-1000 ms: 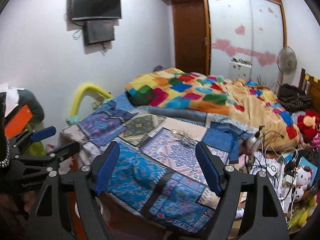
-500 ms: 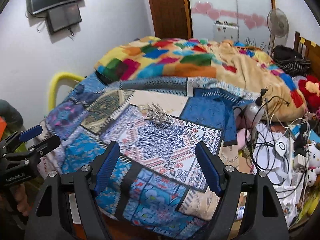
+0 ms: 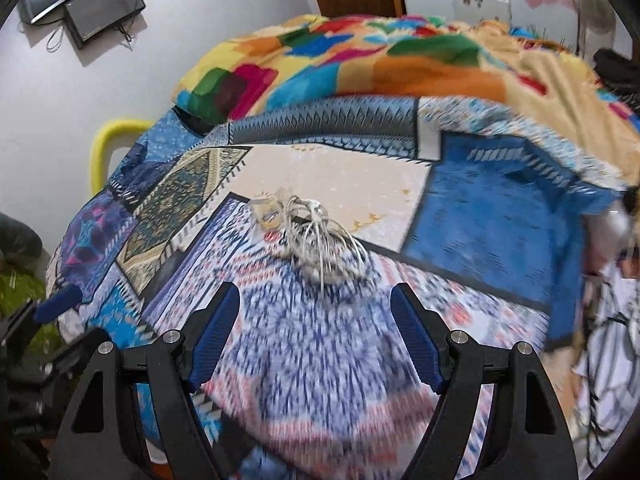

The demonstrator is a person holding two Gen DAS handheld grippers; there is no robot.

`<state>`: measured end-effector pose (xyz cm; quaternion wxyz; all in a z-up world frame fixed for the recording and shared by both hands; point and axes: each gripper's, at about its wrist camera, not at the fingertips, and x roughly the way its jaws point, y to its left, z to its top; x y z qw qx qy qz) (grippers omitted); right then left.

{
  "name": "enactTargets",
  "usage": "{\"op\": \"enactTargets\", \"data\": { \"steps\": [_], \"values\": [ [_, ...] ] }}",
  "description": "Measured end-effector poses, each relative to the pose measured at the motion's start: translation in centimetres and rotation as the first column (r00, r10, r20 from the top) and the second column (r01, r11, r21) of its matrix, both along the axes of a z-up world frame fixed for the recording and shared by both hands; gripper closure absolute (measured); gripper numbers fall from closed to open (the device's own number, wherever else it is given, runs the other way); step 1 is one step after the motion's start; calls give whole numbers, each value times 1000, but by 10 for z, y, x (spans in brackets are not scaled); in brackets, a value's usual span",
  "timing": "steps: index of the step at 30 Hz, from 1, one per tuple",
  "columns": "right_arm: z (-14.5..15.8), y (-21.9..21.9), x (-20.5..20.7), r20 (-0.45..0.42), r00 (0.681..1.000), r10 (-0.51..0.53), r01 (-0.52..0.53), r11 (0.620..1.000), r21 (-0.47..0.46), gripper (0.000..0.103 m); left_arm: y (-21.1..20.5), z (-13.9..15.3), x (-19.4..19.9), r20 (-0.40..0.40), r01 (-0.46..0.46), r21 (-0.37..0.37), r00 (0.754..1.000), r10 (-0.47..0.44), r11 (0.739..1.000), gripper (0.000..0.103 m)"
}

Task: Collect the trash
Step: 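Grasp the white cable bundle with the right tool while the left tool grasps the clear plastic bag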

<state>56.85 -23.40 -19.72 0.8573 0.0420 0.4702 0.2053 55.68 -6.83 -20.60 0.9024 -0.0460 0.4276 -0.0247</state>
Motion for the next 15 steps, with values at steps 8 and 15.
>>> {"op": "enactTargets", "data": {
  "steps": [8,15],
  "values": [
    [-25,13,31,-26,999,38,-37,999,15,50,-1,-20,43,-14,28,-40,999,-29,999,15],
    [-32,11,25,-17,996,87,-87,996,10,86,-13,-34,74,-40,43,-59,998,-46,997,16]
  ]
}}
